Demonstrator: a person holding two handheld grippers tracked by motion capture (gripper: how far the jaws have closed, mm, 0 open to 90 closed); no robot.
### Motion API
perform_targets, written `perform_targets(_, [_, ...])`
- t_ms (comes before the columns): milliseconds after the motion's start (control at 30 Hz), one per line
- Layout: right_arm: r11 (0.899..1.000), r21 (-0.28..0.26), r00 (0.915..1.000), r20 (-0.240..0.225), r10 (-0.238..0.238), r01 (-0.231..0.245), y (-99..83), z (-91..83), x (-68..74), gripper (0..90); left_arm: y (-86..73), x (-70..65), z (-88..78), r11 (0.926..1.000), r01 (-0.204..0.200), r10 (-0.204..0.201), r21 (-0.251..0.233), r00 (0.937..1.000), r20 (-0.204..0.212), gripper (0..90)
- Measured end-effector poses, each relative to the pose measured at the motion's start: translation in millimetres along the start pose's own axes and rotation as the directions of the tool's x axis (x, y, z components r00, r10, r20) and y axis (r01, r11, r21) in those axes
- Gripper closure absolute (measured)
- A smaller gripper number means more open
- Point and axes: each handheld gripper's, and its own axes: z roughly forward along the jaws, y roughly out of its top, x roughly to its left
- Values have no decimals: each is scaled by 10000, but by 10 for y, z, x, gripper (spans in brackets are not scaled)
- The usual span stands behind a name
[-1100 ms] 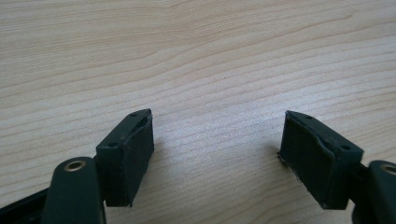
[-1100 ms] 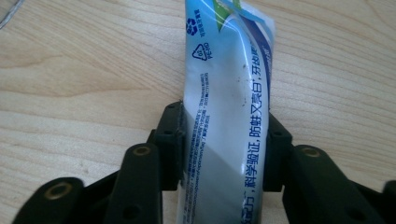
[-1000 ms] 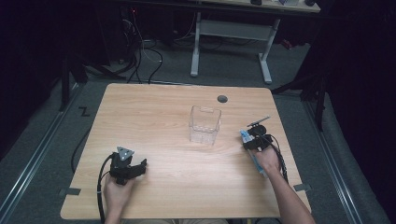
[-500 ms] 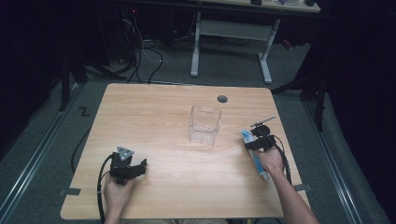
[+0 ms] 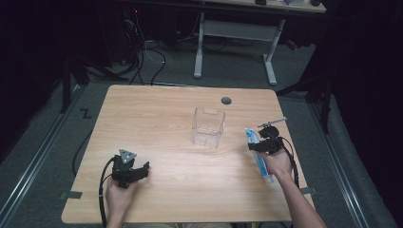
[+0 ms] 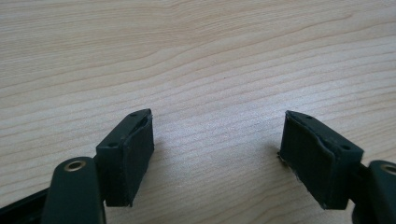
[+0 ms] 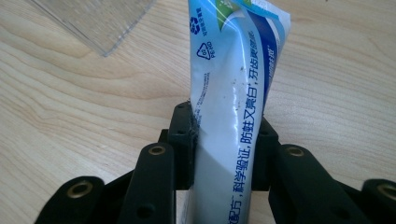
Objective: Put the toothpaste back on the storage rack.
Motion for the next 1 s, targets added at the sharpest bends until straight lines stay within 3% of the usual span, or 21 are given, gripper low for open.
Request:
perform_targets(667, [9960, -755, 9985, -226, -500, 482, -8, -176, 126, 694, 0, 0, 0, 10000, -1, 1, 0, 10000, -2, 261])
perform_targets(1000, [9878, -1113, 9931, -309, -1128, 1088, 91, -280, 288, 692, 0, 0, 0, 10000, -1, 1, 0, 10000, -3, 261])
